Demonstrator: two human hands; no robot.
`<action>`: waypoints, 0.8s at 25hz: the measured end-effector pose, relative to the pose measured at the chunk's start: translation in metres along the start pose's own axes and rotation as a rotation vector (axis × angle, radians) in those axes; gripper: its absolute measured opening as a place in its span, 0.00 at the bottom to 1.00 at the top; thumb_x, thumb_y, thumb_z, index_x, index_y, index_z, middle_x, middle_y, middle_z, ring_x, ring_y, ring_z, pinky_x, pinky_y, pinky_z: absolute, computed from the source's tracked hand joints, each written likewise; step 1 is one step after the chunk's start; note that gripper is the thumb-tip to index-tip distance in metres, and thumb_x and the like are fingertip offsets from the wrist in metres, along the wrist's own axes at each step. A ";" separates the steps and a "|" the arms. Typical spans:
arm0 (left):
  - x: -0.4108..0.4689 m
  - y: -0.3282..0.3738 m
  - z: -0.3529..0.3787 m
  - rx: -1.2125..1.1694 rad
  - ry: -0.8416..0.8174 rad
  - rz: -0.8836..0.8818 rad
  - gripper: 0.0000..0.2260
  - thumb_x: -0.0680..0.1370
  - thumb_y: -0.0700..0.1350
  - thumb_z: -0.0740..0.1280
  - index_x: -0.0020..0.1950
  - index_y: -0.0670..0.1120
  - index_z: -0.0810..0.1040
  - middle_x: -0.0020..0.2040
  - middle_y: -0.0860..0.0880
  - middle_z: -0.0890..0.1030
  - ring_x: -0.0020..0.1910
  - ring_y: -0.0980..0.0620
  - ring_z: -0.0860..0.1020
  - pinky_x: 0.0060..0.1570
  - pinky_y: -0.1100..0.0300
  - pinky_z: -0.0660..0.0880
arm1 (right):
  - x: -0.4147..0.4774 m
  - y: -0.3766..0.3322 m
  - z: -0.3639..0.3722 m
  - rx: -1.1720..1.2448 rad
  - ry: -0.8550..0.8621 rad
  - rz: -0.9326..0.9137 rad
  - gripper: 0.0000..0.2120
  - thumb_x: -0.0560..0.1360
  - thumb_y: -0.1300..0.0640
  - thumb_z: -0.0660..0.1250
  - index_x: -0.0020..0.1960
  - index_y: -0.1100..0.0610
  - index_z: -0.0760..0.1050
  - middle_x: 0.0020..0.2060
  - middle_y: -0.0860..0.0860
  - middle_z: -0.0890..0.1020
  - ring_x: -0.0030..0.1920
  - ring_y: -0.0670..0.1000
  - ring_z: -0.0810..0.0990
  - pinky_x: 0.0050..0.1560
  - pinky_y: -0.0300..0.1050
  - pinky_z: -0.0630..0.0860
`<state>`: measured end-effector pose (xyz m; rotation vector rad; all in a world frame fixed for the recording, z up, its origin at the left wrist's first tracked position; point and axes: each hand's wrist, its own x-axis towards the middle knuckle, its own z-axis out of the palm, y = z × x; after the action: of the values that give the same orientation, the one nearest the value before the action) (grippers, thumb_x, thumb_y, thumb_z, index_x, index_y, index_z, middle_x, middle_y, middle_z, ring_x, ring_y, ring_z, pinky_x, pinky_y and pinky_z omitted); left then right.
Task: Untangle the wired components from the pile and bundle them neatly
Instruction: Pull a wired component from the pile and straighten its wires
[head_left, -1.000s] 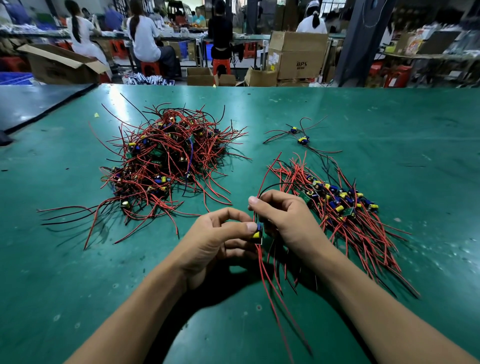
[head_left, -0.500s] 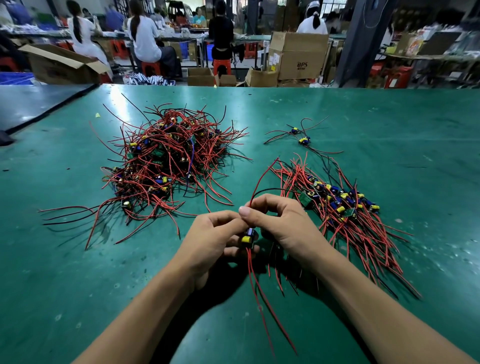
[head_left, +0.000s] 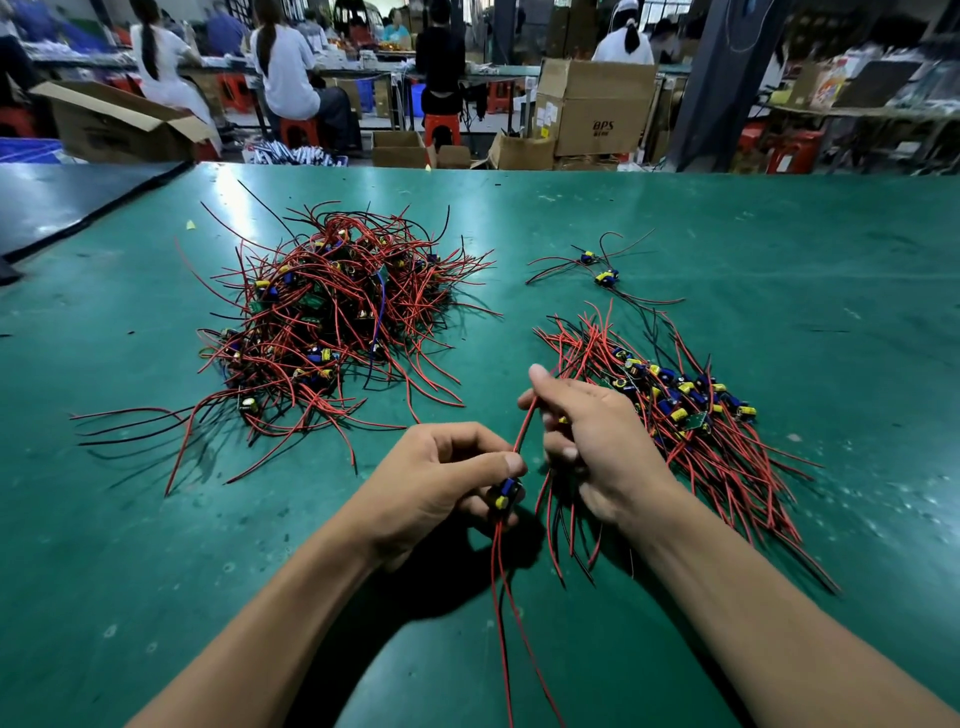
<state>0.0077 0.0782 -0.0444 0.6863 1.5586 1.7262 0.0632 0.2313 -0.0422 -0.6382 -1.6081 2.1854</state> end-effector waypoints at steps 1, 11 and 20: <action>0.000 0.000 0.000 0.008 -0.011 0.000 0.04 0.75 0.35 0.70 0.40 0.40 0.80 0.32 0.46 0.79 0.27 0.51 0.78 0.27 0.66 0.74 | 0.000 -0.002 0.000 0.031 0.026 0.040 0.15 0.79 0.52 0.68 0.39 0.61 0.76 0.24 0.46 0.67 0.18 0.43 0.59 0.25 0.38 0.56; 0.001 -0.007 0.004 0.096 0.100 0.032 0.03 0.77 0.36 0.68 0.45 0.35 0.80 0.32 0.45 0.79 0.28 0.50 0.76 0.31 0.61 0.73 | -0.005 0.000 0.005 0.035 -0.027 0.078 0.16 0.79 0.52 0.68 0.37 0.60 0.73 0.24 0.49 0.64 0.17 0.44 0.58 0.22 0.36 0.57; 0.004 -0.010 -0.003 0.073 0.092 0.076 0.05 0.77 0.39 0.68 0.45 0.37 0.79 0.31 0.44 0.78 0.28 0.50 0.74 0.31 0.61 0.73 | -0.007 0.008 0.001 -0.324 -0.196 -0.090 0.15 0.78 0.50 0.70 0.41 0.61 0.83 0.31 0.56 0.75 0.22 0.45 0.64 0.22 0.33 0.61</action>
<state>0.0048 0.0795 -0.0548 0.7199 1.6851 1.7856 0.0685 0.2240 -0.0483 -0.4358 -2.0762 1.9909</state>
